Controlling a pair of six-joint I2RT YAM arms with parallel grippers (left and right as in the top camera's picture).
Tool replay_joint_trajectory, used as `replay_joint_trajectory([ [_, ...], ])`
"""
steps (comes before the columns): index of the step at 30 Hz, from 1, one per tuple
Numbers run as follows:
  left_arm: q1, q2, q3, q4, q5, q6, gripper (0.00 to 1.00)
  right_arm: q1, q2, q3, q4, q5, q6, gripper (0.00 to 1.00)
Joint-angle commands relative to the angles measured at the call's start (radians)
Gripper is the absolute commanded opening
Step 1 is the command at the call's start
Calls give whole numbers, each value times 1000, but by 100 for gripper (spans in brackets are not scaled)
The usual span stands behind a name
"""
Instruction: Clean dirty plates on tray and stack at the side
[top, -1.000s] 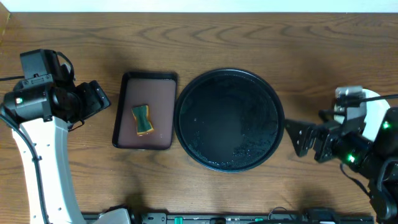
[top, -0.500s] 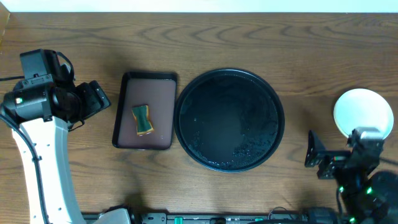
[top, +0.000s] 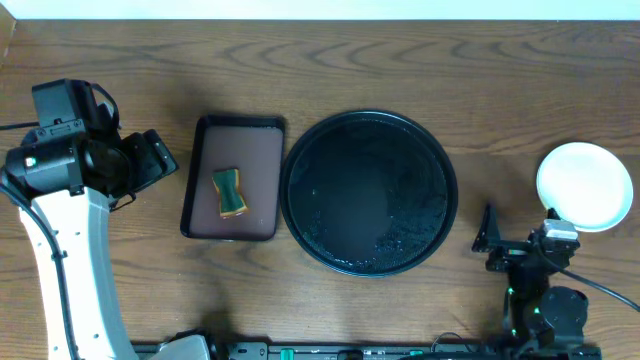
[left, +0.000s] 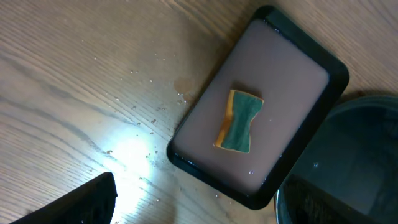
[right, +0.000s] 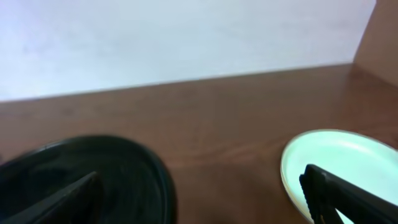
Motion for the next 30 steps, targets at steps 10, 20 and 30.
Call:
replay_joint_trajectory([
  [10,5,-6,9,-4,-9,-8,87,9,-6,-139,160,-5,-5,99],
  [20,5,-6,9,-4,-9,-8,87,9,-5,-139,159,-5,-6,99],
  [30,-86,-171,-104,47,-74,-1,87,9,-5,-139,159,-5,-6,99],
])
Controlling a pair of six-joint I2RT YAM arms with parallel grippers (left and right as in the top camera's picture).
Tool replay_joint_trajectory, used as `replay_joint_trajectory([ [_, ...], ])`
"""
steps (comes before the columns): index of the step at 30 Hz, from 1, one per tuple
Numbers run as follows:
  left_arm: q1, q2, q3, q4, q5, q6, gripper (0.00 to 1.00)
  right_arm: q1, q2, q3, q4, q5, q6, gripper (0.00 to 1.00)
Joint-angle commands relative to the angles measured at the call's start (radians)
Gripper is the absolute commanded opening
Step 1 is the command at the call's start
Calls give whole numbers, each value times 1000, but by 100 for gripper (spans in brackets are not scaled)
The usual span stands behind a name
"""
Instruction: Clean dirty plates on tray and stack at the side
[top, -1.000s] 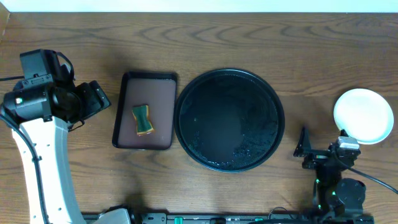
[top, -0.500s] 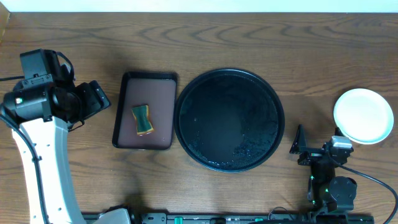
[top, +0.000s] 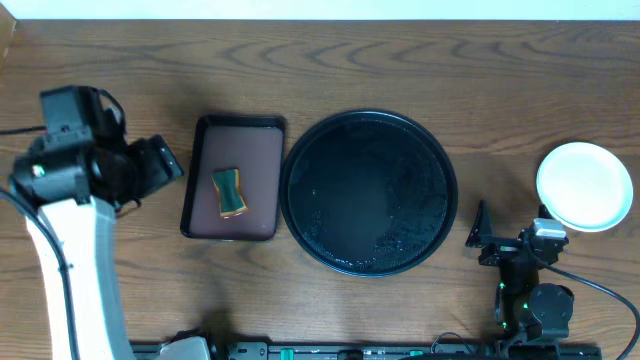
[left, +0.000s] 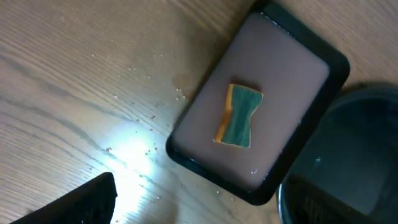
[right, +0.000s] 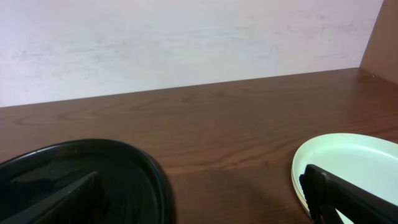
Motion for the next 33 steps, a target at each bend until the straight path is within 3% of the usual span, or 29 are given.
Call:
replay_joint_trajectory([
  [1,-71,-152,-77,80,-60,-2,87,9,-4,-2,-4,-2,-5,99],
  [7,-198,-428,-363,575,-70,-1,87,9,-4,-2,-4,-2,-5,99],
  [12,-254,-644,-650,867,-97,-1,87,9,-4,-2,-4,-2,-6,99],
  [23,-264,-1224,-1125,969,-180,-2,87,9,-4,-2,-4,-2,-5,99],
  [33,-264,-1292,-1374,1223,-205,-2,87,9,-4,-2,-4,-2,-5,99],
])
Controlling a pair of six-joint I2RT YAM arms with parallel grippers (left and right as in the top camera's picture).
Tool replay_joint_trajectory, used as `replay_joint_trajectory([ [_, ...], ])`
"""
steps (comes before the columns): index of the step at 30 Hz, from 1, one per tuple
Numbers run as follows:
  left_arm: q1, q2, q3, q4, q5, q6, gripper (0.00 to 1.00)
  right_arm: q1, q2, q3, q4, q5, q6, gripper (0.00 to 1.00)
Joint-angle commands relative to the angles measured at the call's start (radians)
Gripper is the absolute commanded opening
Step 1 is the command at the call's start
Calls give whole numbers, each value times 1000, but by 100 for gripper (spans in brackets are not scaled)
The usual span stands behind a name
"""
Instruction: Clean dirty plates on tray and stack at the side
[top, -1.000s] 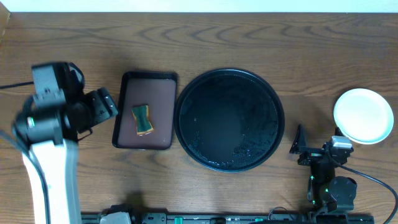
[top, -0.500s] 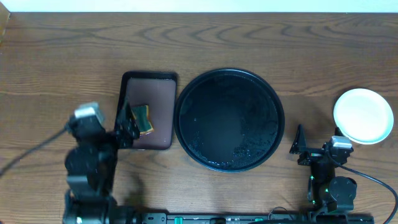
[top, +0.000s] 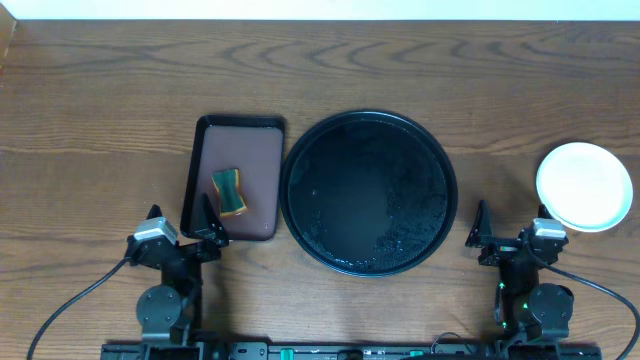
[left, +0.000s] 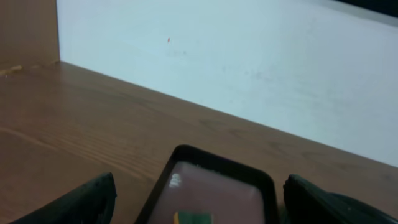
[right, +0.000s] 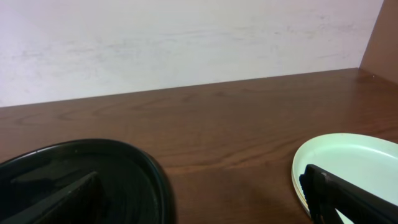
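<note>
The round black tray (top: 368, 192) lies mid-table with nothing on it but water drops; its rim shows in the right wrist view (right: 124, 168). A stack of white plates (top: 585, 186) sits at the far right, also seen as white plates (right: 348, 162). A green-and-yellow sponge (top: 230, 192) rests in the rectangular brown dish (top: 262, 150), seen from the left wrist as the sponge (left: 191, 218) in the dish (left: 217, 168). My left gripper (top: 182, 222) stands open at the front edge, before the dish. My right gripper (top: 509, 226) is open at the front right, between tray and plates.
A pale wall backs the table's far edge. A brown upright panel (left: 28, 31) stands at the far left corner and another panel (right: 380, 37) at the far right. Bare wood lies around the tray and dish.
My left arm was raised over the table's left side, looking down on the dish; now it is folded low at the front edge, facing the dish. The right arm has not moved.
At first my left arm hung high at the left of the dish and my right gripper stood near the plates. Then the right gripper sat a little lower at the front edge. Now both arms rest low at the front, open.
</note>
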Motion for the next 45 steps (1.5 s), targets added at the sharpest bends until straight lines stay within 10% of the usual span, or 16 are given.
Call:
replay_joint_trajectory([
  [1,-4,-9,-89,71,-20,-2,87,9,-4,-2,-4,-1,-6,99],
  [45,-3,0,-92,-40,-19,-2,87,9,-4,-2,-4,-1,-6,99],
])
